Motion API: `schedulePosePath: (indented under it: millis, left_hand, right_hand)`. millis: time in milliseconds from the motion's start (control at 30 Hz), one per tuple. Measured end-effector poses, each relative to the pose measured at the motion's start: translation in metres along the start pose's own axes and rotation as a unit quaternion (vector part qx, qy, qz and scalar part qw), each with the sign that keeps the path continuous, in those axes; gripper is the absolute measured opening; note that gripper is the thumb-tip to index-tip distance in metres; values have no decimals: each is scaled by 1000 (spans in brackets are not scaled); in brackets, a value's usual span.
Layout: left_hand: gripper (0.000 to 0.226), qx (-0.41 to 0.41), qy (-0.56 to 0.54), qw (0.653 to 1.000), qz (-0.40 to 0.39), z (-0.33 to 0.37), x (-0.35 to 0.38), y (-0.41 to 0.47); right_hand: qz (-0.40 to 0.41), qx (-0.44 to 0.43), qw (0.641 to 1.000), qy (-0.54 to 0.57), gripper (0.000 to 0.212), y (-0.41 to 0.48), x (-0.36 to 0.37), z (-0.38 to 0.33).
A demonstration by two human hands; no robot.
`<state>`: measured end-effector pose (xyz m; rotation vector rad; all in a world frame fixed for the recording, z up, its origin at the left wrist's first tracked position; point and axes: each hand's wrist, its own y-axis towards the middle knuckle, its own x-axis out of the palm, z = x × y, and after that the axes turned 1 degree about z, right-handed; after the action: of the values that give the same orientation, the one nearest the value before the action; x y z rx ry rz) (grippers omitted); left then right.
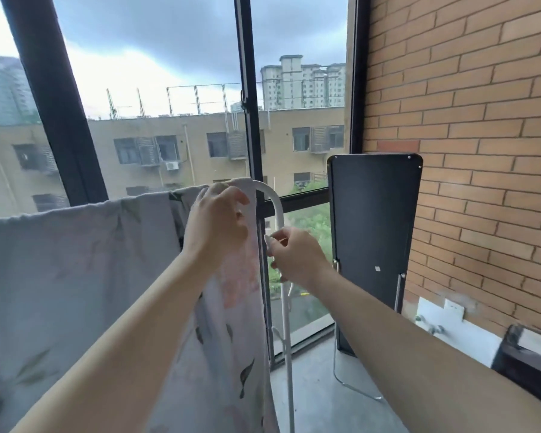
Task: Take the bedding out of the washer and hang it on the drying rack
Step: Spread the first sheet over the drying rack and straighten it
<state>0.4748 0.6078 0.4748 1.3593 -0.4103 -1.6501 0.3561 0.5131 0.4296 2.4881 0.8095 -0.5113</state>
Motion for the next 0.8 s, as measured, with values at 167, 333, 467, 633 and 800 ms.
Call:
schedulePosePath:
  millis: [167,333,467,633,800]
  left_hand:
    - [26,41,35,997,63,-8,26,53]
    - [24,17,67,997,38,-14,48,80]
    - [24,-20,86,995,54,-9,52,82]
    - [25,-95,136,986,12,1,53,92]
    - [37,-89,160,982,-52,12,53,96]
  right_hand:
    - [11,-59,998,-18,22,66,11,6]
    - [-31,-97,994,28,21,104,25,19]
    - [-35,-132,984,116,13,114,25,30]
    - [-270,-6,880,390,23,125,1,30]
    - [-395,-26,837,377,32,138,-19,32]
